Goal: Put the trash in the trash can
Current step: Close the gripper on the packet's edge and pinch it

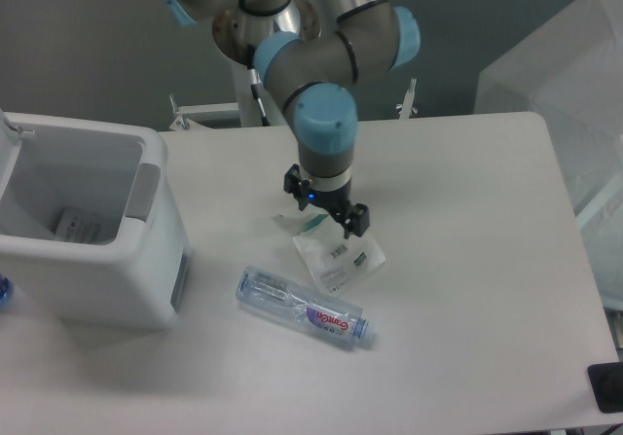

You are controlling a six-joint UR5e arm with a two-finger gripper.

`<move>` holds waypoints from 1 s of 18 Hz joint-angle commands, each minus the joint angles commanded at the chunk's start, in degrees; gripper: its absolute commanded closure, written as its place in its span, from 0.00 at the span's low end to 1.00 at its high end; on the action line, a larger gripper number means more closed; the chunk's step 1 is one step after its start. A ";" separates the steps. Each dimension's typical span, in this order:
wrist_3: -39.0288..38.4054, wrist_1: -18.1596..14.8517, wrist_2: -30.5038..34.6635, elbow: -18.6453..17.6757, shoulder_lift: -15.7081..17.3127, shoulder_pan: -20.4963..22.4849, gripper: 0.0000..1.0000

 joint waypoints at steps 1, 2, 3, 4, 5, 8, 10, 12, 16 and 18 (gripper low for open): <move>0.53 0.00 0.00 -0.18 -0.35 -0.35 0.00; 0.71 0.00 0.35 -0.18 -0.70 -0.44 0.00; 0.80 0.00 1.22 -0.27 -1.06 -0.88 0.00; 0.88 0.00 2.10 -0.36 -1.32 -1.76 0.00; 0.97 0.00 2.63 -0.36 -1.76 -2.37 0.00; 0.88 -0.09 2.99 -0.36 -2.82 -2.82 0.15; 1.58 -0.09 2.90 -0.27 -2.82 -2.82 0.53; 1.94 -0.09 2.90 -0.36 -2.73 -2.91 0.89; 2.03 -0.26 2.90 -0.18 -2.12 -2.82 1.00; 2.03 -0.26 2.90 -0.01 -1.94 -2.91 1.00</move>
